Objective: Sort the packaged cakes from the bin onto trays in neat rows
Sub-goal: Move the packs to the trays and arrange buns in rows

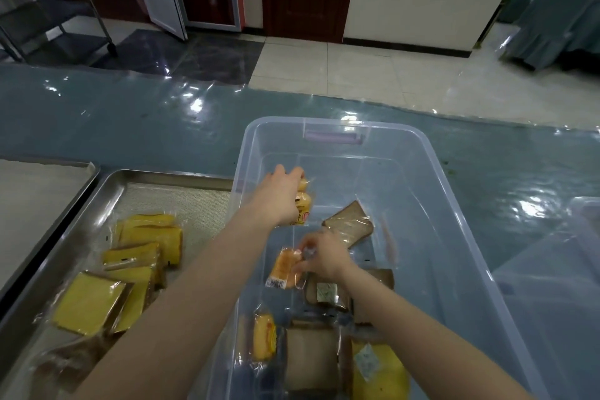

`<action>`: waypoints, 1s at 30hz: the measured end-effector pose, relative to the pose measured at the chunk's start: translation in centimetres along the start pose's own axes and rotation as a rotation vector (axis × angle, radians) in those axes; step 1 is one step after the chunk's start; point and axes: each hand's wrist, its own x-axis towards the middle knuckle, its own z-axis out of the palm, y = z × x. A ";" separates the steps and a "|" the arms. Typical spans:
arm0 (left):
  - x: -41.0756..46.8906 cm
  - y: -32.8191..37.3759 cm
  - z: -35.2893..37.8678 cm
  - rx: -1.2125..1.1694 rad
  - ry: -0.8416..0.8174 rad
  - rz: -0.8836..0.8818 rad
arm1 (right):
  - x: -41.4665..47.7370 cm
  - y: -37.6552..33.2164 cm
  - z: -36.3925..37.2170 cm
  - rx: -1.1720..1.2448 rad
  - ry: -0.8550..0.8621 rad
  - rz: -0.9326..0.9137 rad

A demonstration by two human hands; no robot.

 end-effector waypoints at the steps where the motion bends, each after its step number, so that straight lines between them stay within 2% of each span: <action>1: -0.1 0.1 -0.1 -0.014 0.004 -0.012 | -0.4 0.1 -1.1 0.119 0.020 0.022; 4: -0.4 0.4 -0.5 -0.094 0.022 -0.050 | -2.0 1.0 -5.3 0.463 0.086 0.063; 8: -0.7 0.9 -0.9 -0.269 0.071 -0.096 | -5.0 2.0 -9.7 0.614 0.204 0.013; 11: -1.1 1.5 -1.3 -0.540 0.069 -0.049 | -6.5 1.4 -11.2 0.755 0.311 -0.059; 17: -1.9 2.3 -2.4 -0.936 0.044 -0.012 | -6.6 1.1 -12.3 0.894 0.320 -0.105; 20: -1.8 2.5 -2.9 -1.055 -0.017 -0.021 | -6.5 1.1 -12.8 0.983 0.326 -0.119; 23: -2.1 2.8 -3.2 -1.234 -0.105 -0.020 | -6.3 0.8 -12.3 0.969 0.337 -0.125; 26: -2.2 2.5 -2.9 -1.162 -0.143 0.071 | -6.2 0.4 -12.1 1.016 0.402 -0.128; 30: -2.3 2.4 -2.1 -0.888 -0.046 0.148 | -6.2 -0.4 -11.5 1.030 0.385 -0.172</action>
